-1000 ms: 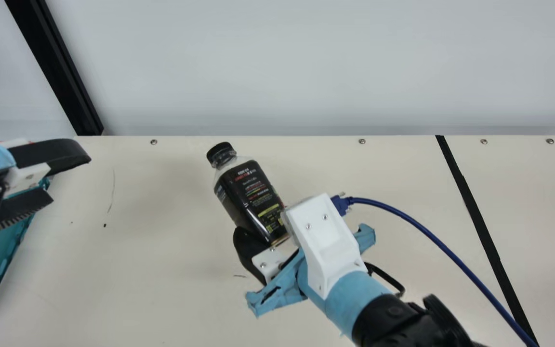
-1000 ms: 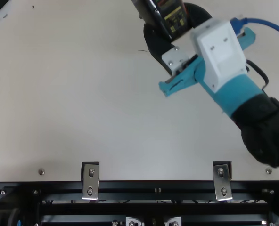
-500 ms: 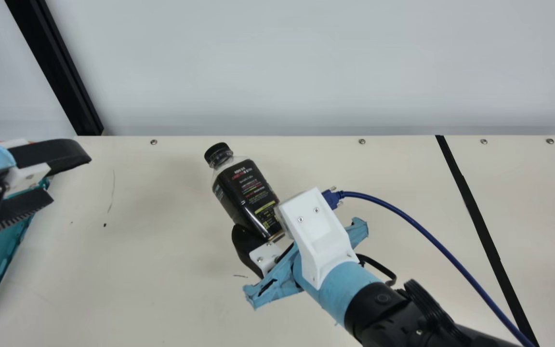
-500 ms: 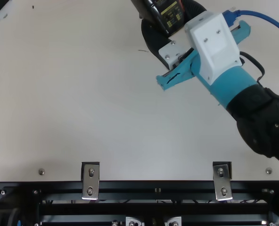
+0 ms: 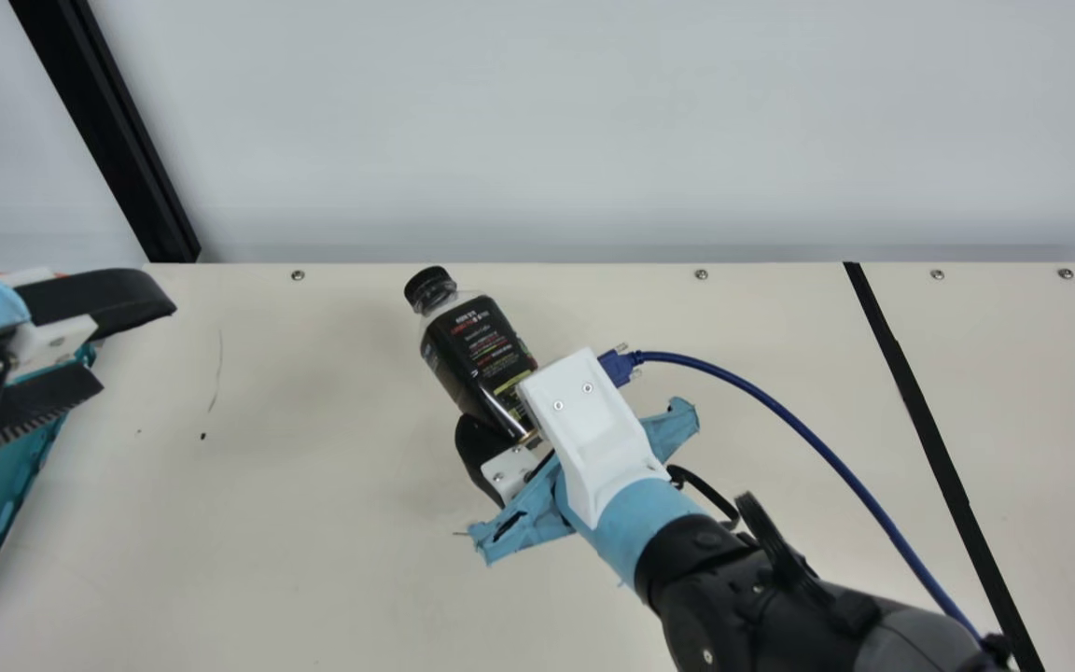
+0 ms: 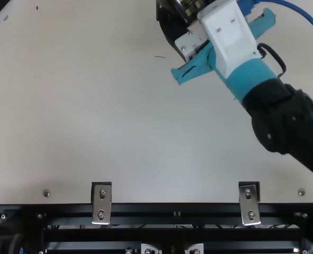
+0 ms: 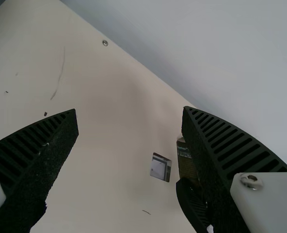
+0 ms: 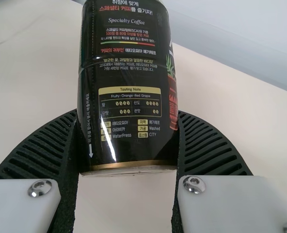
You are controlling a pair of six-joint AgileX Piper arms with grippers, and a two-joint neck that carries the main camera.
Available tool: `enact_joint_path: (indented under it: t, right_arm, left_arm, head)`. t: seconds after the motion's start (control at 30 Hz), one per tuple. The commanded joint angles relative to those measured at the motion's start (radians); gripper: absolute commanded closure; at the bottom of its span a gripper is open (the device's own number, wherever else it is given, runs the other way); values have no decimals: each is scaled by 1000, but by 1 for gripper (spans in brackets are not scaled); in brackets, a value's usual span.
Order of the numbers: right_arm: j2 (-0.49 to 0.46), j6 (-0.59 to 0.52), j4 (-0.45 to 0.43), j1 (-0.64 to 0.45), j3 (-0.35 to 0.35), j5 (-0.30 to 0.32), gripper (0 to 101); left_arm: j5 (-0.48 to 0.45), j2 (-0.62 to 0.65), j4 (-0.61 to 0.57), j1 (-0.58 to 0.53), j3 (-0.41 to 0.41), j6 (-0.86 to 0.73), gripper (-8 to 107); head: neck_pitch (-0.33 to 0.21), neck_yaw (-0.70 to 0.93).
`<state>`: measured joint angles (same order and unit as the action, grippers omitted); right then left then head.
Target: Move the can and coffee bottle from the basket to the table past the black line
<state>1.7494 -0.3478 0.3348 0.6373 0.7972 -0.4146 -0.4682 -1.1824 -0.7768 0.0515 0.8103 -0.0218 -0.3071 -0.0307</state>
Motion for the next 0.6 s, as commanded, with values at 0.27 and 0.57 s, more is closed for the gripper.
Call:
enact_joint_path:
  t: [0.27, 0.57]
  right_arm:
    - [52, -97, 74, -22, 56, 10, 101]
    - [22, -157, 150, -63, 26, -6, 101]
  left_arm:
    - [0, 0, 0, 0, 0, 0, 9]
    - [0, 0, 0, 0, 0, 0, 9]
  head:
    - [-1, -3]
    - [-1, -3]
